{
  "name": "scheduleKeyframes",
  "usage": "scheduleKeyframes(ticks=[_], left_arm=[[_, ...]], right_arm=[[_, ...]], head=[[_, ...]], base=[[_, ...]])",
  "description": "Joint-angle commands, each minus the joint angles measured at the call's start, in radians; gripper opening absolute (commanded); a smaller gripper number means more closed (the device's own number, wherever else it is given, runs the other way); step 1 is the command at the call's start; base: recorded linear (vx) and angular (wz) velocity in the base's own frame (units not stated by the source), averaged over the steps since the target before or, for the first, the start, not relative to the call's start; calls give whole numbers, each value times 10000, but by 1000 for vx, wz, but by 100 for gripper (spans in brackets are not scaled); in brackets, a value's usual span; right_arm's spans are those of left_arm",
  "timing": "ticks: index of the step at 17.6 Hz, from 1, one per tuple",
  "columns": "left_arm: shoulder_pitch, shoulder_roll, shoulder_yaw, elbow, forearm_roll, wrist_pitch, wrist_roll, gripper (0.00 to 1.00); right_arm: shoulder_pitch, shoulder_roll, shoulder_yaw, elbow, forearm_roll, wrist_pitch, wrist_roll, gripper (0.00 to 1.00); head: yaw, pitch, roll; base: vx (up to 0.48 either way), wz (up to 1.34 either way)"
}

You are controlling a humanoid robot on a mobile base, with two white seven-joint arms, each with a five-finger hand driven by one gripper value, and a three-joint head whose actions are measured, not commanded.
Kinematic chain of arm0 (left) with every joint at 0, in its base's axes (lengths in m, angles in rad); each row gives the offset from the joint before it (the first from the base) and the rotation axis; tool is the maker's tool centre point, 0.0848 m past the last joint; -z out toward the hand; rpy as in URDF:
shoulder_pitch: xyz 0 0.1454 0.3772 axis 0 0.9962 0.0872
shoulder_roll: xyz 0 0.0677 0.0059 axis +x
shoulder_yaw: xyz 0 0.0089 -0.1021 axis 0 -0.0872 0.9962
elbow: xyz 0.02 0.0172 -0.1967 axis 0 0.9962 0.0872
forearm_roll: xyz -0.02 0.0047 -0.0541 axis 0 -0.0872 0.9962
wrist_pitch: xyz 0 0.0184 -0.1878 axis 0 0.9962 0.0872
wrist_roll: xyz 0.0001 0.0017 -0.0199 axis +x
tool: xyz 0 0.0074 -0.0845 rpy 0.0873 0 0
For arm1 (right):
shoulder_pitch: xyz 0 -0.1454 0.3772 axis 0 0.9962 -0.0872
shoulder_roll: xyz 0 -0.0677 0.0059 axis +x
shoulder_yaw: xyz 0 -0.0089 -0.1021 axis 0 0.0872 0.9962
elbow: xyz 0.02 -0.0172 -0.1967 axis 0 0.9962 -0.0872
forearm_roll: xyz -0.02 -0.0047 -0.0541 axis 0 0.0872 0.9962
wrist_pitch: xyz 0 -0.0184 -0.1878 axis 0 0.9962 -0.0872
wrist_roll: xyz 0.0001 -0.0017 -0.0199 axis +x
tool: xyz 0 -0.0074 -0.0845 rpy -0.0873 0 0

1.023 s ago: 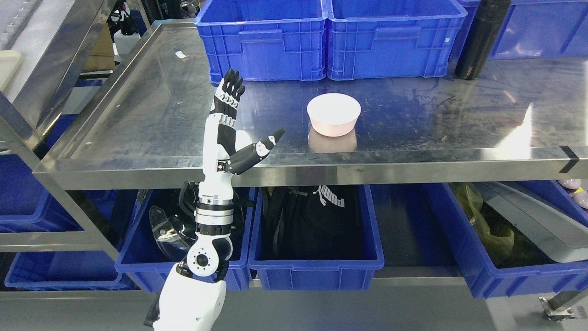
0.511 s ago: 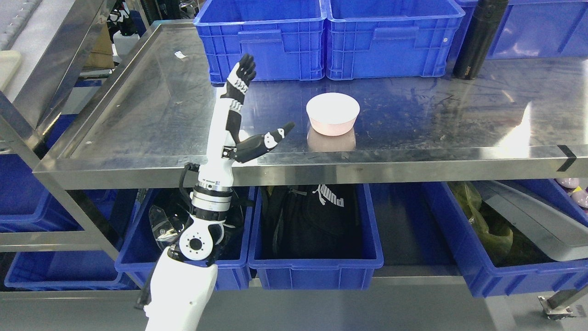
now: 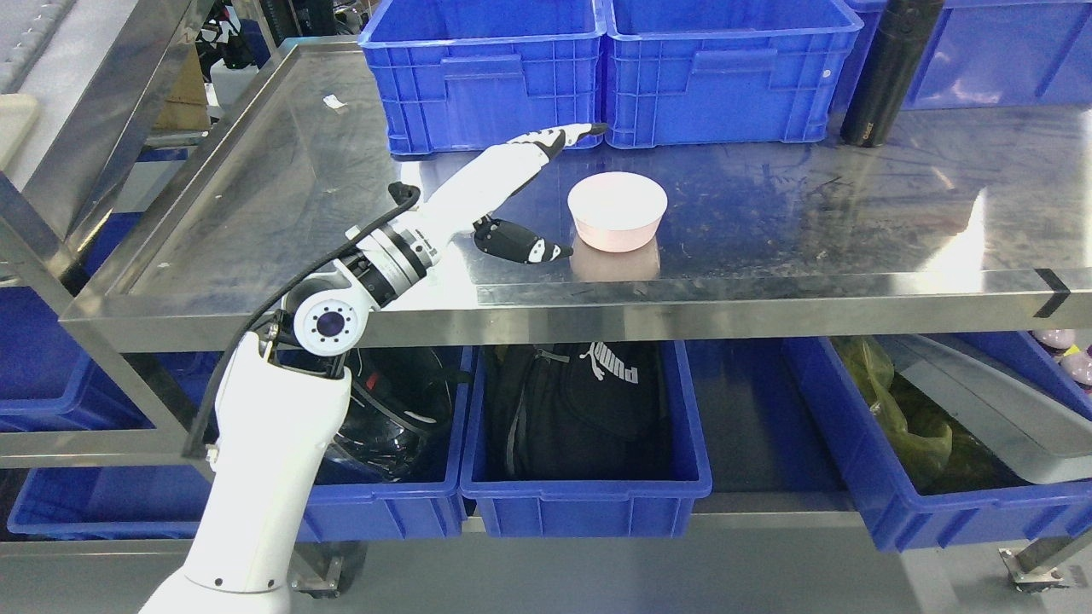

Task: Stack pink IKEA bowl on shelf middle layer
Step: 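Reach the left hand to the pink bowl and grip its rim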

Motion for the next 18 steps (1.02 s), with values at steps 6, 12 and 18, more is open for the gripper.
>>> scheduleKeyframes(ticks=[6,12,18], left_arm=[[-2227,-1232,-1824,-15,-2502,1654,-2885,93],[-3381,-113,-3147,535,-4009,1983,-5186,94],[-3642,272,-3225,1978,-4223,893,-5113,95]], right_arm=[[0,-175,31,-174,6,-6,4,100],[0,-175,46,-174,-10,-6,4,100],[0,-175,46,-174,-10,-6,4,100]], head=[[0,0,0],[0,0,0],[0,0,0]], base=[[0,0],[0,0],[0,0]])
